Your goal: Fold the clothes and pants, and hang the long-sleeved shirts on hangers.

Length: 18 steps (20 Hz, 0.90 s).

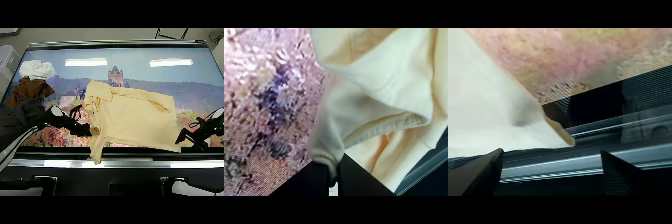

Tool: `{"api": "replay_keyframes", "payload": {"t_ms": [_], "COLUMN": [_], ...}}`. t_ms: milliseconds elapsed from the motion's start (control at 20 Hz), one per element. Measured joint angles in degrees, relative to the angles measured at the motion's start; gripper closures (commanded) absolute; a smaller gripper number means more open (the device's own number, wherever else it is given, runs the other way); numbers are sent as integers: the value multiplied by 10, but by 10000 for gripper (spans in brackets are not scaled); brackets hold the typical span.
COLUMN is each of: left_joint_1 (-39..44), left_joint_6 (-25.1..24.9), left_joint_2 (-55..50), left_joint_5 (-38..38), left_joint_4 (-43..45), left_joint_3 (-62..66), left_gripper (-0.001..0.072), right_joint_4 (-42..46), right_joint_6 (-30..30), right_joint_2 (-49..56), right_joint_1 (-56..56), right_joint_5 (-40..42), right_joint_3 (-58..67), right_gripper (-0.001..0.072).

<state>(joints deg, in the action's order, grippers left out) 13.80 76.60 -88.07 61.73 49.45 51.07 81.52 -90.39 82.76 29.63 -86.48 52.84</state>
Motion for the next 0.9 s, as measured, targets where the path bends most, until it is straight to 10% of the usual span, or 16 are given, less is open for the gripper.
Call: {"api": "replay_keyframes", "payload": {"t_ms": [100, 250, 550, 900], "left_joint_1": [1, 2, -23, -150], "left_joint_6": [1, 1, 3, 21], "left_joint_2": [10, 32, 113, 314], "left_joint_5": [-5, -3, 6, -30], "left_joint_4": [6, 5, -1, -6], "left_joint_3": [-1, -1, 33, 319], "left_gripper": [679, 679, 681, 679], "right_joint_4": [-19, -59, -110, -172], "right_joint_6": [5, 15, 35, 40], "right_joint_2": [7, 18, 5, -148], "right_joint_1": [0, -13, -51, -58], "right_joint_5": [17, 23, 26, 87], "right_joint_3": [-21, -38, 39, 440], "right_gripper": [60, 673, 682, 680]}}
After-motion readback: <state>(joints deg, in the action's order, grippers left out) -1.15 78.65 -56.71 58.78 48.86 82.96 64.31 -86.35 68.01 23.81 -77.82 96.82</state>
